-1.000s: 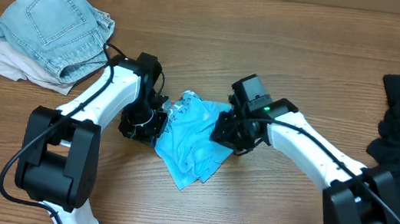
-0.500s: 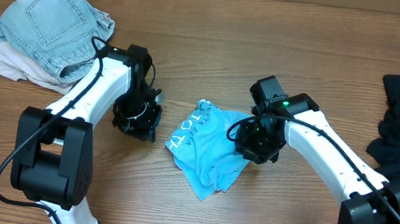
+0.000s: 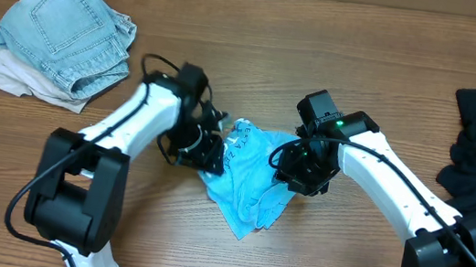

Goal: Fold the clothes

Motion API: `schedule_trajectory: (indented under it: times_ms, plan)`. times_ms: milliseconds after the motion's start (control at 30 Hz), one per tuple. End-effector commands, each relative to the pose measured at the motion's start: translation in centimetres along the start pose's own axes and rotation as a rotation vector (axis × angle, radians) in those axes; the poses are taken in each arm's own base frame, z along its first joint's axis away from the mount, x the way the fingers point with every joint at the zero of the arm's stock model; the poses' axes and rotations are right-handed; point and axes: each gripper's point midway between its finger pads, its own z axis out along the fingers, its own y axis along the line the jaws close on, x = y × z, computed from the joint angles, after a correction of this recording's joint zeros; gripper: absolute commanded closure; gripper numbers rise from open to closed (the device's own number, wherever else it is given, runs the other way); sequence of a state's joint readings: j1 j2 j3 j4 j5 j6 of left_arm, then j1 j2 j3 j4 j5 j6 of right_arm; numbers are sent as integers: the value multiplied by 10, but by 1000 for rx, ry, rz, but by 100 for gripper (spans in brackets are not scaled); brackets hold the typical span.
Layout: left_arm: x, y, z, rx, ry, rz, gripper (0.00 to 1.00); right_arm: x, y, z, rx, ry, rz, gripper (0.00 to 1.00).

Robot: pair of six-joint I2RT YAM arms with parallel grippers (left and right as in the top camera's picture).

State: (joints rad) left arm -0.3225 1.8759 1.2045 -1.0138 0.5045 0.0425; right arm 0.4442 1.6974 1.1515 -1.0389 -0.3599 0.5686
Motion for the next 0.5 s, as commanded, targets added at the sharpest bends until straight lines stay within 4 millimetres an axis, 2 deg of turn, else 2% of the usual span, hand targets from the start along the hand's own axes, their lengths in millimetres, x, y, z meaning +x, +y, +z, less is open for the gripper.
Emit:
schedule_trajectory:
  times_ms: [0, 33, 67, 167, 200, 300, 467]
  plan:
    - [12, 9, 12, -41, 33, -59, 83, 5, -6, 15, 10, 29, 2, 59]
    - [14, 10, 13, -42, 37, -68, 92, 6, -8, 19, 12, 30, 2, 59]
    - [15, 10, 13, -42, 40, -76, 96, 7, -10, 20, 15, 34, 4, 67]
    - [18, 13, 9, -40, 50, -97, 96, 7, -12, 20, 18, 38, -15, 93]
    - [19, 14, 6, -38, 58, -110, 96, 7, -14, 18, 21, 42, -5, 96]
    - [20, 19, -8, -41, 65, -153, 96, 7, -25, 8, 58, 48, 33, 96]
    - [13, 40, -39, -98, 37, -197, 96, 8, -38, -9, 119, 47, 20, 96]
